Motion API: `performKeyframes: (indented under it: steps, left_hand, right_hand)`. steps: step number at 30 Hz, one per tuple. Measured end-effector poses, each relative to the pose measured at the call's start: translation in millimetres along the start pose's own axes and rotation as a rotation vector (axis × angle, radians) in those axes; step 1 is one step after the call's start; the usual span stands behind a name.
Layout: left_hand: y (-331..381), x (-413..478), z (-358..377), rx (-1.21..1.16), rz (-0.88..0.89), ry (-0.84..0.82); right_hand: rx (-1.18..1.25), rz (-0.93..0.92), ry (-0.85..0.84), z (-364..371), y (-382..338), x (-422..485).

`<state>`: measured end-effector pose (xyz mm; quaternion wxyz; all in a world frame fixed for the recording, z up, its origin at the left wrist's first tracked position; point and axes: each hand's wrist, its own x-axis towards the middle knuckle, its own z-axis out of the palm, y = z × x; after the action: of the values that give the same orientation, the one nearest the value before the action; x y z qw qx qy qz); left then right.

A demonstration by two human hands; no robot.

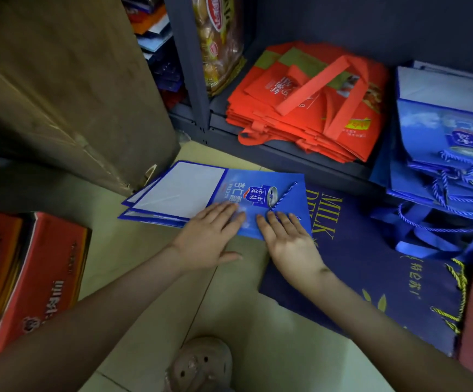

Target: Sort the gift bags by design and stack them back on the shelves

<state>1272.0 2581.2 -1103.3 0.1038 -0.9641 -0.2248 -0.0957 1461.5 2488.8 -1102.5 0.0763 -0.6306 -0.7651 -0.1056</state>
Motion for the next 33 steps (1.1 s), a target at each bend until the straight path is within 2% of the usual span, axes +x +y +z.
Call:
performKeyframes:
  steps: [3,7,11,14,18,22,25,29,33]
  left_hand:
    - [-1.9,17.6,-20.6,0.002,-0.057,0.107]
    - [0.3,38.4,-62.7,-0.053,0.017,0.194]
    - [12.7,70.0,-128.4,-0.045,0.102,0.352]
    - [20.3,90.4,-167.8,0.012,0.133,0.496]
    - [32.5,115.7,-186.6,0.095,0.167,0.626]
    - [54.5,144.9,-192.0,0.041,0.218,0.676]
    - [74.3,170.3,-193.3,0.003,0.317,0.712]
    - [94.0,216.7,-186.1,-0.047,0.498,0.778]
    - [107.4,273.4,-173.8,-0.061,0.661,0.805]
  right_hand:
    - [0.055,-0.003,0.050,-21.8,14.6,2.2]
    - [0.154,0.084,0.026,-86.6,31.1,1.7]
    - [0.040,0.212,-0.063,-164.4,44.5,1.0]
    - [-0.112,0.240,0.043,-197.3,53.4,-4.0]
    - [-0.242,0.245,0.224,-209.8,69.0,-21.5]
    - [-0.212,0.323,0.323,-217.9,86.1,-48.6]
    - [-0.235,0.411,0.312,-224.2,97.1,-76.7]
    - [-0.265,0.472,0.214,-230.6,107.8,-116.8]
    - [-0.262,0.516,0.215,-227.9,126.6,-142.8]
